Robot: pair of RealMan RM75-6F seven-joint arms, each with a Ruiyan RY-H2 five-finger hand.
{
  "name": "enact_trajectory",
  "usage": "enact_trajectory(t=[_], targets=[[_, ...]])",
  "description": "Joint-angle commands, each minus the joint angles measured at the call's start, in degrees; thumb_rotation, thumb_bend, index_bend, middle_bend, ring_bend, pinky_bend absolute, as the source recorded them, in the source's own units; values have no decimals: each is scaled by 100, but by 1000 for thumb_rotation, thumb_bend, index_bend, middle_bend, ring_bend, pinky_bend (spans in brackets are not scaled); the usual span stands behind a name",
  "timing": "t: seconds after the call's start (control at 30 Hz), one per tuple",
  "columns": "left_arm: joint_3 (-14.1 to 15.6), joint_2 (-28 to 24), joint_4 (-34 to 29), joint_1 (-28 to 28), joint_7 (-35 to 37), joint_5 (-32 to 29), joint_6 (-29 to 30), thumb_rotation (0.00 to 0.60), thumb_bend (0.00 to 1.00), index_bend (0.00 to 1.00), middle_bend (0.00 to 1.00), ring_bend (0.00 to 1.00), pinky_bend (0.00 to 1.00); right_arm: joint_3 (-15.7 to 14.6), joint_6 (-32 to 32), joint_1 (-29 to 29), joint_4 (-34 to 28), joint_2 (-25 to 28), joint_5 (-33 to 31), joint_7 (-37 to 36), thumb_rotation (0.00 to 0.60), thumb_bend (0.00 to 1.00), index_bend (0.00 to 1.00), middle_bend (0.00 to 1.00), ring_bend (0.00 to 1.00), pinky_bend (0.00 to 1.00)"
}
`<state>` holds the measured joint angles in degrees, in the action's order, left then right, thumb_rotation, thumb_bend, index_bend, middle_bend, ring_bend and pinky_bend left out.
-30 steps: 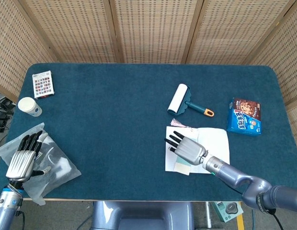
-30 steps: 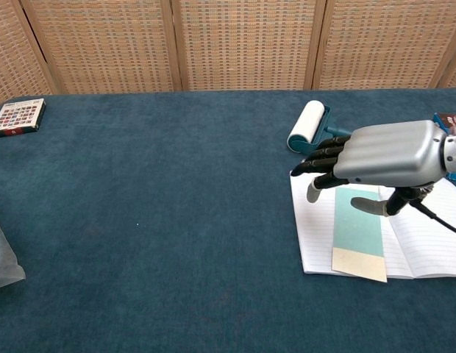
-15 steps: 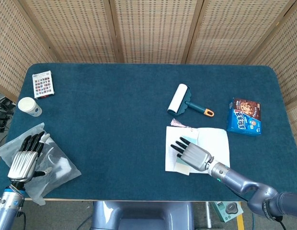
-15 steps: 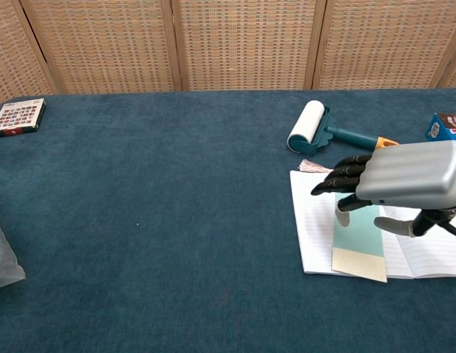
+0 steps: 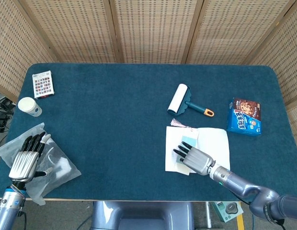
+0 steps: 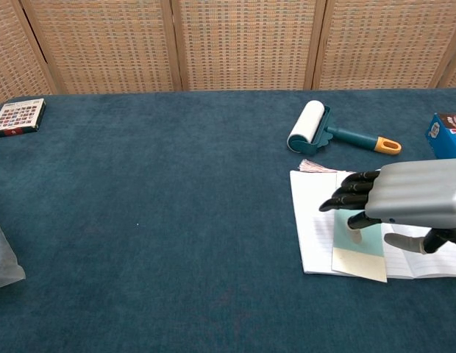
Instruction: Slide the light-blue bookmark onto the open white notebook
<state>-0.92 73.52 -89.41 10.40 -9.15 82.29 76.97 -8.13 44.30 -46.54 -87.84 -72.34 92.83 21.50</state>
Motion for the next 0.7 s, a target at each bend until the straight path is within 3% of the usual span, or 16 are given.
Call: enact_trajectory(t=[0.03,0.7], targets=[[-2,0,0,1,6,0,-1,600,118,0,0,0,0,-13,-45,3,14,-5,12,17,600,792,361,54,0,50],[24,-8,-47,-7,-15,47,21,600,118,0,0,0,0,-24,-118,90,75,79,113,170,600,791,387,55,0,50]])
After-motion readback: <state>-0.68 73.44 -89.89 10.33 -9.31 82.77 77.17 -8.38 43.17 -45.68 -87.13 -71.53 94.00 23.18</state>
